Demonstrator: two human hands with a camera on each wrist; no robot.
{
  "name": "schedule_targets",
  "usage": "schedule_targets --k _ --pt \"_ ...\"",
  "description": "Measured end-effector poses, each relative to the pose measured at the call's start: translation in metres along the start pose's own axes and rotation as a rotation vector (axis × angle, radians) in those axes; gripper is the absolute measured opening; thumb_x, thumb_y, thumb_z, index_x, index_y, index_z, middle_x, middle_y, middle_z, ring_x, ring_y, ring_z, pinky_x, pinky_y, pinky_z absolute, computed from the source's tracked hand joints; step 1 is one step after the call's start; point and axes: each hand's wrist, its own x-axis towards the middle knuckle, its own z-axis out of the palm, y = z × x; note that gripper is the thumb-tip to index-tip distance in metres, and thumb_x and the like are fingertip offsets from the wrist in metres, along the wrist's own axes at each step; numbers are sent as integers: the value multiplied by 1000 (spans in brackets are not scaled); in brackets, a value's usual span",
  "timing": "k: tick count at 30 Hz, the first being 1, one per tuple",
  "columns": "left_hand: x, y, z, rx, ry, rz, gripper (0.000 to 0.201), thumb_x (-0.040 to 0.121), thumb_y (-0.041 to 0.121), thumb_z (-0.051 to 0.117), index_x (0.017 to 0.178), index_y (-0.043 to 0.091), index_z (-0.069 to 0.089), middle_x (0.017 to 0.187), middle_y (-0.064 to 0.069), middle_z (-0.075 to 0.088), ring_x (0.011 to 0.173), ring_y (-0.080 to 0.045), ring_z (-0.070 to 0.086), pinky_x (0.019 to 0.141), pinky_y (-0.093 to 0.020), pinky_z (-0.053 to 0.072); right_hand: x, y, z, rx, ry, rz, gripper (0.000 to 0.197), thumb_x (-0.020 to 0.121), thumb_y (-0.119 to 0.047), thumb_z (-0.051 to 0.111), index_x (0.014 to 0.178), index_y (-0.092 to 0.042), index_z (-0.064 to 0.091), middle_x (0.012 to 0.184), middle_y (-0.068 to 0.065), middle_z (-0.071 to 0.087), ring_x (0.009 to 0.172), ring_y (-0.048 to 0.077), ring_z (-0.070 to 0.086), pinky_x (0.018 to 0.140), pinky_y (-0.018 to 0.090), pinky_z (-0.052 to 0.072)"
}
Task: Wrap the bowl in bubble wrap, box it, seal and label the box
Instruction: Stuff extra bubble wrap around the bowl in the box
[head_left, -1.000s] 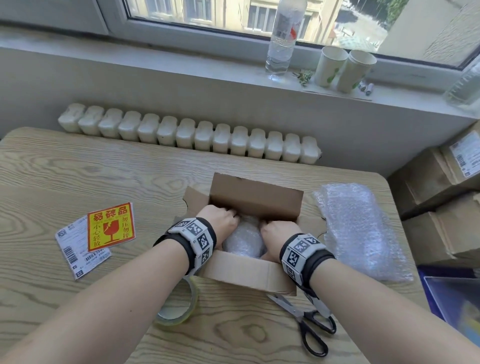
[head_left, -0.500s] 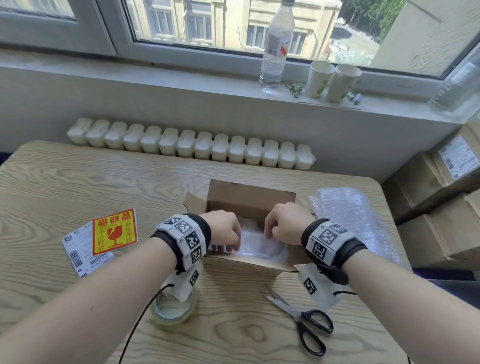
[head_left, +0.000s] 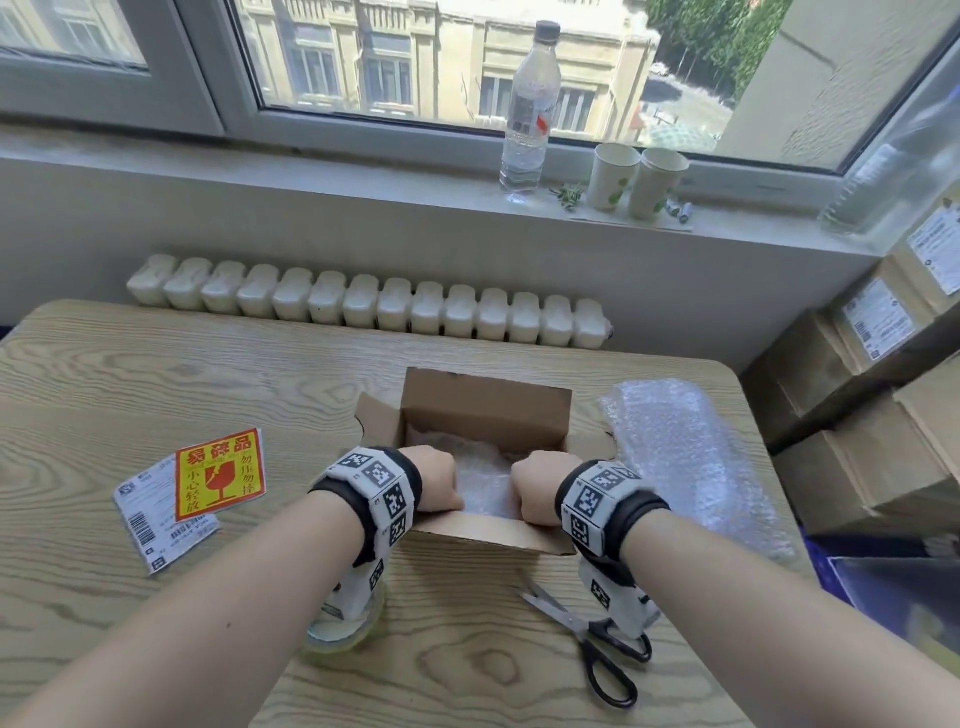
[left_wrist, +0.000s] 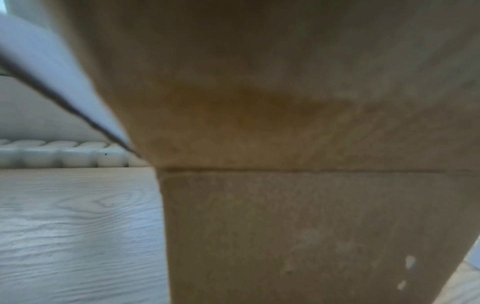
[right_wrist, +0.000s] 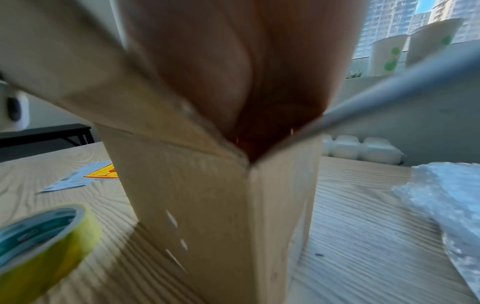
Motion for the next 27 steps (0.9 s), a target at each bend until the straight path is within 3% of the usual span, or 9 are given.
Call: schedule_targets --k 3,6,9,11,13,16,22,24,27 --pt "-6 -16 -10 80 246 33 34 81 35 67 105 11 63 107 -7 64 98 -27 61 80 -32 49 -3 12 1 41 240 28 16 81 -9 53 86 -17 66 96 6 67 90 28 63 69 29 46" --pt "-6 -22 -20 188 275 7 49 73 37 76 110 12 56 109 -7 61 101 -26 60 83 -34 50 -2 17 2 50 389 95 10 84 -21 60 86 -25 51 96 0 60 94 25 60 77 36 50" --pt "-2 -11 -19 345 192 -9 37 79 27 72 110 11 61 112 -8 64 105 -26 62 84 -34 50 -1 20 5 -165 327 58 36 79 -52 65 101 -23 59 102 0 65 103 23 56 94 38 39" --pt "3 -4 -12 415 180 2 25 88 15 59 113 10 62 118 -8 64 109 -26 61 84 -33 49 -3 22 10 -289 278 27 42 82 -58 58 102 -22 65 103 0 67 107 20 53 103 41 27" --pt "6 -2 -7 464 172 12 26 92 10 50 115 9 62 121 -8 63 112 -26 60 85 -33 48 0 25 15 -303 233 21 39 87 -57 51 98 -23 68 102 -1 68 107 19 51 107 47 17" --pt "9 -4 -4 470 161 9 27 93 9 49 116 8 62 122 -9 63 112 -27 60 87 -34 48 7 24 15 -309 137 24 34 91 -51 48 95 -24 68 102 -1 68 108 19 51 106 52 14" --pt "18 -8 3 413 171 -7 29 92 6 47 118 6 61 122 -11 62 112 -28 60 88 -35 48 18 15 6 -412 -89 56 40 97 -50 39 120 -25 61 128 -1 58 127 19 40 112 56 7" --pt "18 -9 4 393 182 -17 29 91 7 48 117 6 61 120 -12 63 110 -29 60 88 -35 49 19 16 5 -413 -81 51 42 96 -51 39 121 -24 61 128 -1 58 127 19 40 113 59 5" --pt "16 -8 5 370 190 -24 27 91 7 49 115 6 61 119 -12 64 109 -29 61 87 -35 49 16 18 8 -374 22 30 37 95 -46 41 108 -22 67 113 -2 65 115 19 48 112 57 8"
